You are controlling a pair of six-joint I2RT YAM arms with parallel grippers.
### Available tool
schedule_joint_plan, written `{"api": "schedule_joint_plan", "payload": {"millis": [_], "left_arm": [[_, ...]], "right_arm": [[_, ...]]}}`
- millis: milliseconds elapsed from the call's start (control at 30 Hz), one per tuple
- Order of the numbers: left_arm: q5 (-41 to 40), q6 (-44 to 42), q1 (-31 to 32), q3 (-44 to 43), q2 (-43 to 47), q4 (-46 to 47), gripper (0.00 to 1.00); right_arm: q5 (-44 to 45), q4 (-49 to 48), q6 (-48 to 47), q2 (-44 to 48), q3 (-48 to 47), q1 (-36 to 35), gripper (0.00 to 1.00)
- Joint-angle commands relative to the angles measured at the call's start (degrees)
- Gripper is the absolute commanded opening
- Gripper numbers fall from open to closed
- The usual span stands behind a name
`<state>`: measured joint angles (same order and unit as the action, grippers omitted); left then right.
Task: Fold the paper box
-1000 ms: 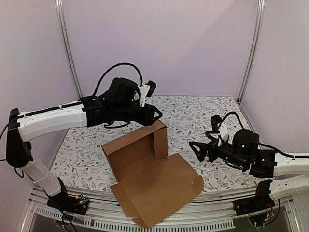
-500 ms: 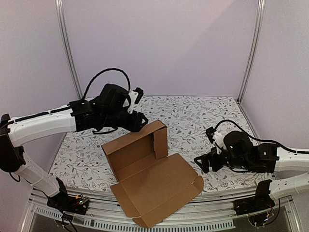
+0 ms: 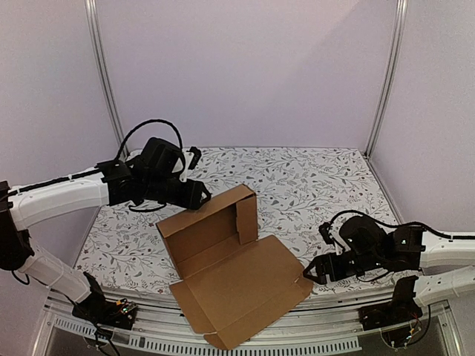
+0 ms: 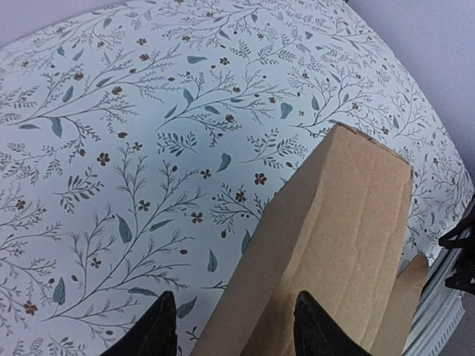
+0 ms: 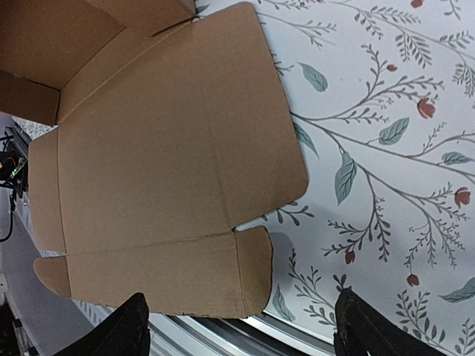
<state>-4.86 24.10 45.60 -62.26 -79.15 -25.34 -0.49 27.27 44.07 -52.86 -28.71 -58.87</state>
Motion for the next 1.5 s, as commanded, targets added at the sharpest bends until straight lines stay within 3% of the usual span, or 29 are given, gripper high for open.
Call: {"api": "schedule_joint_plan", "payload": {"millis": [0,333,467,600,733,1133,1467], "left_arm": [[5.5,2.1,-2.1,2.6,1.3,0.4,0.52],[10.6,3.4,-5.8,6.4,3.1,1.5,0.53],[11.6,3.7,-6.3,7.3,3.6,2.0,0.53],[12.9,3.8,-6.6,7.3,3.9,2.0,0.53],[13.4,3.8,-6.9,7.2,4.6,1.5,0.53],[16.2,5.6,-7.3,10.0,7.1,4.7,0.53],[22.0,10.8,-7.0,18.2,5.0,14.5,0.52]], "right_arm": [[-5.8,-7.1,7.1,-4.3,2.9,-0.3,0.81],[-7.9,-15.5,8.5,-15.5,3.1,-0.2,0.49],[-7.9,-15.4,8.0,-16.8,2.3,-0.2,0.31],[-7.6,-11.9,5.8,-16.6,-0.9,-0.2,0.15],[-4.9,-2.1,0.3,-16.0,-7.9,-0.2,0.01],[10.2,30.5,-21.7,-19.1,-37.1,-0.3,0.0],[18.8,40.1,-36.6,-25.5,-56.1,1.5,0.0]]}}
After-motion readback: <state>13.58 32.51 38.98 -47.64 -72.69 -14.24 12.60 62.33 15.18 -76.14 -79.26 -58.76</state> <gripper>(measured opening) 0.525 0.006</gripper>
